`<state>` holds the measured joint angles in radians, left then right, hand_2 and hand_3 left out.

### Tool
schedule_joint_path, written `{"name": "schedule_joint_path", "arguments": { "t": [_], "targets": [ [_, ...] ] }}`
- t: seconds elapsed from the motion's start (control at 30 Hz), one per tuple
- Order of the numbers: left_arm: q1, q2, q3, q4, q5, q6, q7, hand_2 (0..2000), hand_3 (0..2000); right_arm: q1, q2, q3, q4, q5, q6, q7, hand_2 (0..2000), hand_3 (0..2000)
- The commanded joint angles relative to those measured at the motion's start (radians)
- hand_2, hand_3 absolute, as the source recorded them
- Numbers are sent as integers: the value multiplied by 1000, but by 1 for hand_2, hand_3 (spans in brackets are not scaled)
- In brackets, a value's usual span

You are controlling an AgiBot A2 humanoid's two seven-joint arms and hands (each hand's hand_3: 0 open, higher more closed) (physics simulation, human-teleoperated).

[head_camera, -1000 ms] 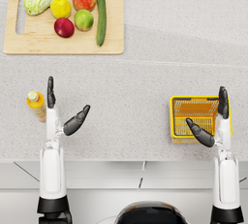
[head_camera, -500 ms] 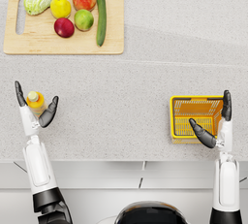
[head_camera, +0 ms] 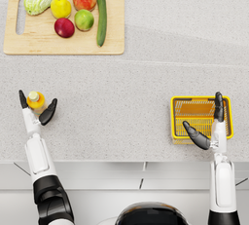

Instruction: Pick up the lemon tea and place it into the yellow basket

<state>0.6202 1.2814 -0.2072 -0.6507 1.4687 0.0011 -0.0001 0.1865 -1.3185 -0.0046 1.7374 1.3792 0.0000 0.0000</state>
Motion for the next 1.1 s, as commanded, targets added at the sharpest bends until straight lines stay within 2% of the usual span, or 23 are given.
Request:
{"name": "schedule_joint_path", "arguments": {
  "t": [0.03, 0.07, 0.1, 0.13, 0.2, 0.27, 0.3, 0.33, 0.4, 0.5, 0.57, 0.7, 0.93, 1.1],
  "targets": [
    [153, -19, -3, 260, 0, 0, 0, 0, 0, 5, -2, 11, 3, 0, 0, 0, 0, 0],
    [164, -20, -11, 286, 0, 0, 0, 0, 0, 5, -4, 6, 2, 0, 0, 0, 0, 0],
    [172, -22, -27, 300, 0, 0, 0, 1361, 327, 5, -6, 5, 2, 0, 0, 0, 0, 0],
    [166, -21, -41, 291, 0, -3, 0, 2000, 653, -3, -6, -2, 10, 0, 0, 0, 0, 0],
    [173, -26, -38, 305, 2, -34, -1, 2000, 1307, -3, -9, -4, 10, 0, 0, 0, 0, 0],
    [173, -29, -25, 305, 2, -25, -4, 2000, 1960, -3, -13, -3, 11, 0, 0, 0, 0, 0],
    [125, -22, 0, 205, 2, -6, -5, 2000, 2000, -2, -14, 2, 3, 0, 0, 0, 0, 0],
    [50, -15, 26, 30, 1, -13, -7, 2000, 2000, -3, -16, 9, 2, 0, 0, 0, 0, 0],
    [-41, -8, 59, -264, 1, -42, -4, 2000, 2000, 1, -20, 67, -21, 0, 0, 0, 0, 0],
    [-91, -7, 156, -567, 1, -66, 0, 2000, 2000, 43, -48, 191, -14, 0, 0, 0, 0, 0],
    [-108, -6, 223, -697, 1, -70, -1, 2000, 2000, 64, -71, 261, -36, 0, 0, 0, 0, 0],
    [-106, 7, 339, -850, 1, -77, -1, 2000, 2000, 123, -114, 327, -93, 0, 0, 0, 0, 0],
    [-93, 50, 572, -995, 1, -84, -4, 2000, 2000, 222, -192, 421, -226, 0, 0, 0, 0, 0],
    [-84, 93, 673, -1033, 1, -87, -3, 2000, 2000, 236, -213, 472, -244, 0, 0, 0, 0, 0]
  ]
}}
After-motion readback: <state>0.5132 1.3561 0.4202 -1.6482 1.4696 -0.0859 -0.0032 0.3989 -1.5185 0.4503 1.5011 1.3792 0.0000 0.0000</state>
